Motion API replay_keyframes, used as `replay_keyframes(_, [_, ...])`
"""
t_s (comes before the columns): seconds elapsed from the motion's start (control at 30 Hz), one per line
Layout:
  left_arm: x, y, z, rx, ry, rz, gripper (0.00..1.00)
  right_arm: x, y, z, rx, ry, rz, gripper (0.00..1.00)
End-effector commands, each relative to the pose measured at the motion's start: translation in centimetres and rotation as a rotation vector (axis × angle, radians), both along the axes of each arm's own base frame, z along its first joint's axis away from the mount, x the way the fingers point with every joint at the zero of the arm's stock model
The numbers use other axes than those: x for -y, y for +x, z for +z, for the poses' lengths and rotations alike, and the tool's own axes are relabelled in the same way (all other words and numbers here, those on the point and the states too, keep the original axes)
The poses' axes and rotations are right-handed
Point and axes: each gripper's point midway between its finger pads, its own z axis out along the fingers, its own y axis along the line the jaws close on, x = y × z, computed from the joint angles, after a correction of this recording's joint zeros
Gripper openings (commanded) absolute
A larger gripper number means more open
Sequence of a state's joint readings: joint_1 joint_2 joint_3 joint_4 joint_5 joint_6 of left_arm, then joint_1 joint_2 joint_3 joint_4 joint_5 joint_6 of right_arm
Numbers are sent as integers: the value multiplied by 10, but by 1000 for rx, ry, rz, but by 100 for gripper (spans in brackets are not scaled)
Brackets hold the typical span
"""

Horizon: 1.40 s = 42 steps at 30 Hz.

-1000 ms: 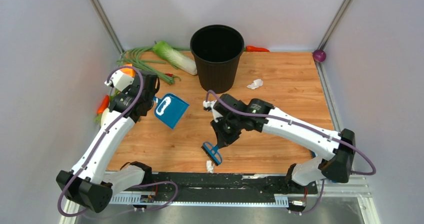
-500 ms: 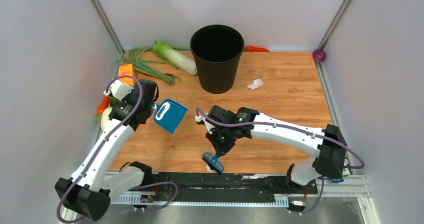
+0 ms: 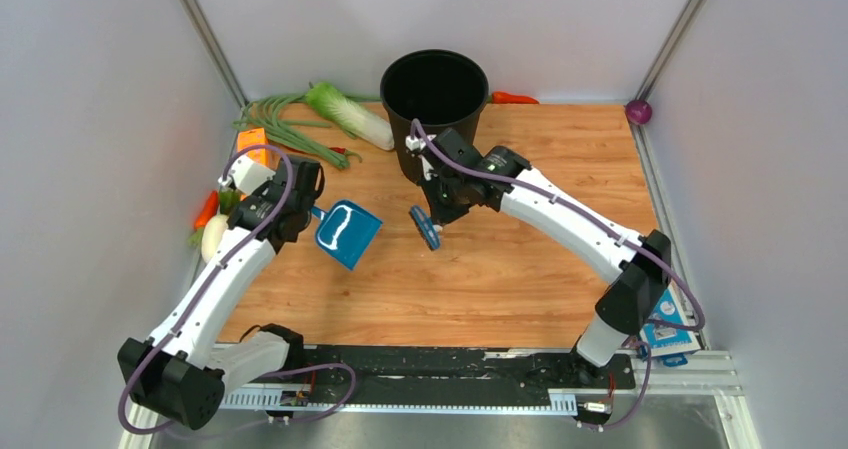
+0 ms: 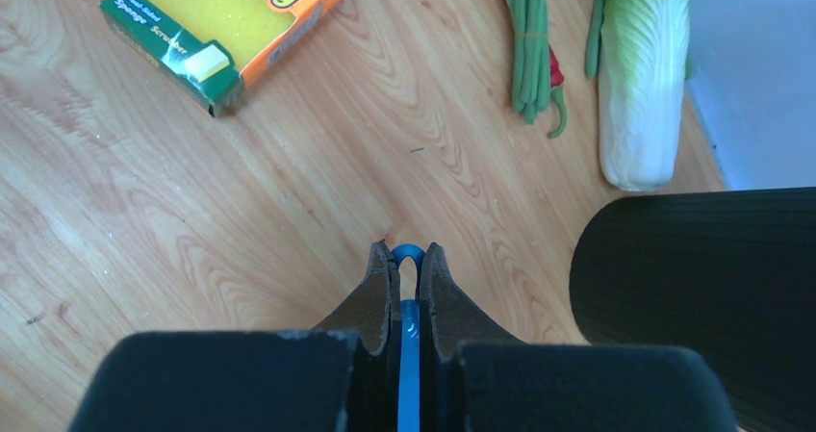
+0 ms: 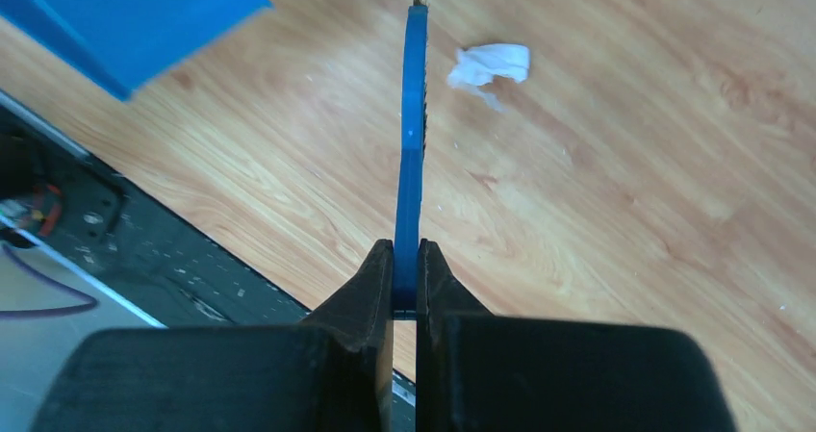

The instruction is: Sweep away the paper scraps from the table

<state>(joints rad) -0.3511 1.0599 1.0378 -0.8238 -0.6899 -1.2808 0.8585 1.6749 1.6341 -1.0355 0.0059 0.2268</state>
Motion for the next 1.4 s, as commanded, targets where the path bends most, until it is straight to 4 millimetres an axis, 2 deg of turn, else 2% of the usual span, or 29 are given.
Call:
replay_keyframes(0.0, [7,7,4,11,-42,-3,0,1,-3,53,59,67,-39,0])
replay_keyframes(0.17, [14,8,-15,-5,-80,-14,0,40,0,54,109,-32,-191,0])
replay_keyframes(0.3, [21,13,-20,-17,-91,-42,0,80,14,53,146,-92,-371,0])
replay_keyframes(0.47, [30,19,-26,-32,-111,-75,0,140,53,40,82,-123,-629,0])
replay_keyframes(0.6, [33,20,-34,-53,-111,-90,0,168,94,40,124,-197,-721,0])
replay_keyframes(0.63, [34,20,-36,-54,-113,-90,0,172,107,32,114,-226,-736,0])
replay_keyframes(0.73, [38,19,-38,-62,-126,-121,0,177,140,26,127,-263,-765,0])
replay_keyframes(1.0, [31,20,-29,-46,-44,-172,0,191,203,-14,99,-353,-793,0])
replay_keyframes(1.17, [27,21,-21,-25,14,-201,0,199,221,-28,69,-322,-808,0])
replay_keyframes(1.3, [23,27,-19,-31,58,-209,0,181,229,-38,16,-216,-743,0])
replay_keyframes(1.37, [24,31,-13,-22,70,-215,0,180,229,-37,11,-206,-738,0])
